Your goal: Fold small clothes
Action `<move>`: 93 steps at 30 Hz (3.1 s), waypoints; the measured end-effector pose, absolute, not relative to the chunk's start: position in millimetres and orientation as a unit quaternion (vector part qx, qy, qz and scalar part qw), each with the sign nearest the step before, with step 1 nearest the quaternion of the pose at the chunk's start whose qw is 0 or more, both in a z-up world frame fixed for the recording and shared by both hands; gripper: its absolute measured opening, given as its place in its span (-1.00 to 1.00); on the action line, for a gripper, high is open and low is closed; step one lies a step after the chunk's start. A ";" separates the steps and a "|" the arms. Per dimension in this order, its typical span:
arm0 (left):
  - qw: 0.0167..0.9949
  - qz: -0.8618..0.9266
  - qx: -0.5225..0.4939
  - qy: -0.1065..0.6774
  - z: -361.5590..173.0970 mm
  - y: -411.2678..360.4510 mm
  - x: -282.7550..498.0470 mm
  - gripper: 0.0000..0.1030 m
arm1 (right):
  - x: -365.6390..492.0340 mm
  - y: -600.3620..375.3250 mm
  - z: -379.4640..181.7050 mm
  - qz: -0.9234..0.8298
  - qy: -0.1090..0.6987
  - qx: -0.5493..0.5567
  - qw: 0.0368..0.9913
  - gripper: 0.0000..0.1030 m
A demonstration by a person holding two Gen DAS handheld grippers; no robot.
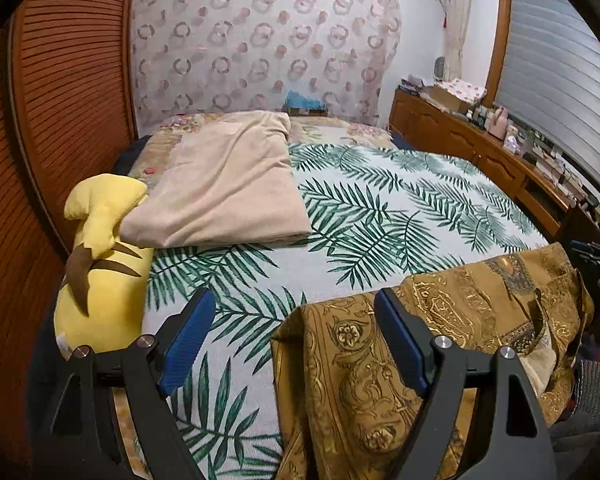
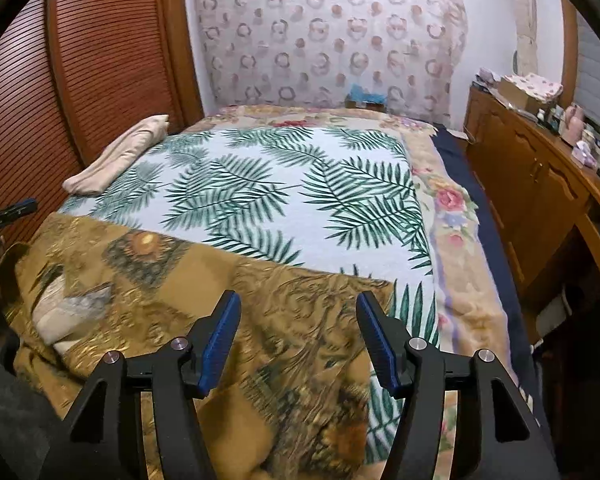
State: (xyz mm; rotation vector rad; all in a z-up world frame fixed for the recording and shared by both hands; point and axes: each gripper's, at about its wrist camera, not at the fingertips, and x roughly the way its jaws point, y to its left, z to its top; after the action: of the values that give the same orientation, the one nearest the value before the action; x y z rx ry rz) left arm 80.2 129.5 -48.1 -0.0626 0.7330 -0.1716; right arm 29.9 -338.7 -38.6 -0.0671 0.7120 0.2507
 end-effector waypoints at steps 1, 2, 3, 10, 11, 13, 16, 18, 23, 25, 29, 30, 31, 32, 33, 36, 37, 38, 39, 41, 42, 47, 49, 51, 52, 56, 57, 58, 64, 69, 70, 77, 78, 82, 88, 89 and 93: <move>0.928 -0.086 -0.029 0.362 -50.1 129.2 82.7 0.60 | 34.5 -340.4 -40.6 0.116 0.350 -0.035 0.929 0.23; 0.925 -0.088 -0.029 0.369 -54.5 128.9 86.2 0.60 | 38.2 -340.0 -43.0 0.108 0.352 -0.038 0.929 0.25; 0.922 -0.091 -0.030 0.375 -57.8 129.7 89.6 0.60 | 42.4 -341.2 -46.7 0.098 0.354 -0.042 0.929 0.25; 0.902 -0.107 -0.051 0.415 -79.4 136.4 100.9 0.18 | 68.7 -348.9 -66.9 0.087 0.387 -0.021 0.918 0.29; 0.900 -0.107 -0.052 0.418 -81.1 136.3 101.3 0.17 | 71.5 -350.0 -67.6 0.088 0.390 -0.018 0.917 0.30; 0.897 -0.111 -0.051 0.424 -84.4 134.5 102.0 0.11 | 75.3 -351.0 -70.6 0.090 0.394 -0.010 0.915 0.30; 0.894 -0.124 -0.042 0.429 -87.6 128.1 101.4 0.11 | 77.3 -355.9 -74.1 0.097 0.392 0.002 0.915 0.34; 0.891 -0.132 -0.033 0.434 -89.8 122.7 101.9 0.08 | 77.6 -357.9 -74.4 0.100 0.391 0.003 0.915 0.36; 0.890 -0.143 -0.012 0.432 -89.7 113.1 101.1 -0.53 | 74.1 -349.8 -75.5 0.124 0.394 -0.010 0.911 0.36; 0.891 -0.152 -0.013 0.428 -87.3 110.0 99.0 -0.83 | 71.2 -340.8 -75.7 0.134 0.395 -0.027 0.909 0.07; 0.901 -0.155 -0.017 0.404 -72.8 104.8 87.5 -0.89 | 66.4 -333.4 -74.1 0.154 0.396 -0.044 0.904 -0.80; 0.904 -0.159 -0.022 0.396 -68.0 104.9 83.5 -0.89 | 63.6 -334.1 -73.2 0.158 0.392 -0.044 0.905 -0.83; 0.908 -0.163 -0.027 0.384 -60.5 104.8 77.2 -0.90 | 60.0 -335.4 -71.4 0.161 0.387 -0.039 0.907 -0.86; 0.912 -0.166 -0.030 0.374 -54.4 104.4 72.1 -0.90 | 55.2 -336.8 -68.3 0.164 0.380 -0.032 0.910 -0.87; 0.918 -0.167 -0.034 0.359 -46.1 104.5 64.8 -0.90 | 49.0 -338.3 -63.9 0.167 0.371 -0.023 0.913 -0.87; 0.931 -0.175 -0.051 0.316 -18.3 106.0 39.6 -0.90 | 24.9 -343.8 -41.2 0.172 0.331 -0.003 0.928 -0.88; 0.935 -0.175 -0.053 0.303 -10.3 105.9 31.6 -0.90 | 15.1 -345.3 -32.0 0.172 0.317 -0.003 0.933 -0.88; 0.940 -0.177 -0.054 0.287 -0.7 106.2 22.0 -0.90 | 3.9 -346.5 -20.3 0.172 0.299 -0.005 0.938 -0.88; 0.944 -0.178 -0.056 0.273 8.6 107.1 13.5 -0.91 | -6.4 -348.5 -10.9 0.174 0.286 -0.006 0.942 -0.88; 0.951 -0.180 -0.061 0.244 28.4 110.2 -3.0 -0.90 | -29.1 -352.1 11.9 0.173 0.256 -0.011 0.951 -0.89; 0.954 -0.181 -0.062 0.232 36.0 110.9 -8.4 -0.91 | -38.6 -353.8 21.0 0.172 0.245 -0.013 0.954 -0.89; 0.969 -0.179 -0.065 0.155 84.1 117.3 -36.5 -0.91 | -88.1 -363.0 74.6 0.171 0.175 -0.025 0.969 -0.89; 0.975 -0.172 -0.060 0.130 100.9 120.8 -45.1 -0.91 | -103.2 -368.6 95.9 0.175 0.147 -0.021 0.973 -0.89; 0.979 -0.163 -0.056 0.110 115.4 126.7 -48.4 -0.91 | -115.6 -373.8 117.7 0.181 0.122 -0.019 0.976 -0.89; 0.981 -0.158 -0.055 0.099 124.5 130.4 -48.2 -0.91 | -118.7 -374.6 126.0 0.185 0.115 -0.021 0.976 -0.89; 0.985 -0.148 -0.042 0.076 156.1 135.2 -27.0 -0.91 | -122.4 -374.4 169.3 0.186 0.077 -0.055 0.978 -0.89; 0.985 -0.147 -0.040 0.075 162.1 135.4 -17.8 -0.91 | -118.3 -374.2 181.4 0.185 0.068 -0.062 0.978 -0.89; 0.986 -0.146 -0.036 0.073 168.4 135.0 -6.4 -0.91 | -113.3 -373.0 189.9 0.184 0.064 -0.066 0.979 -0.89; 0.988 -0.103 0.003 0.119 172.2 118.4 121.1 -0.91 | -4.6 -343.7 218.4 0.149 0.086 -0.092 0.981 -0.89; 0.970 -0.070 0.033 0.231 101.3 113.4 230.6 -0.59 | 132.6 -299.9 167.0 0.060 0.198 -0.117 0.971 -0.51; 0.965 -0.067 0.028 0.253 87.2 117.0 243.0 -0.40 | 157.1 -296.4 147.5 0.037 0.229 -0.120 0.965 -0.27; 0.947 -0.088 0.017 0.308 24.5 124.4 241.8 0.39 | 181.0 -291.3 62.3 0.049 0.297 -0.106 0.948 0.00; 0.946 -0.091 0.016 0.311 22.1 122.1 237.2 0.53 | 180.8 -299.2 59.2 0.053 0.303 -0.108 0.945 0.01; 0.939 -0.103 0.012 0.329 6.3 108.0 212.3 0.55 | 178.9 -321.0 44.6 0.073 0.319 -0.091 0.940 0.11; 0.928 -0.124 -0.006 0.352 -19.4 96.9 182.4 0.55 | 155.4 -371.9 56.1 0.096 0.354 -0.049 0.929 0.11; 0.925 -0.128 -0.007 0.356 -24.2 94.8 178.5 0.55 | 149.9 -377.7 53.9 0.099 0.360 -0.041 0.927 0.11; 0.919 -0.128 0.000 0.372 -43.2 83.7 163.4 0.55 | 144.9 -390.6 47.9 0.082 0.379 -0.022 0.921 0.11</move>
State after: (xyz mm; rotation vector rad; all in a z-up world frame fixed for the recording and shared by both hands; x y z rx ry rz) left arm 163.4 83.7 -43.2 -0.0006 0.7657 -0.2629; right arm 144.9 -390.6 47.9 -0.0453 0.7791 0.1686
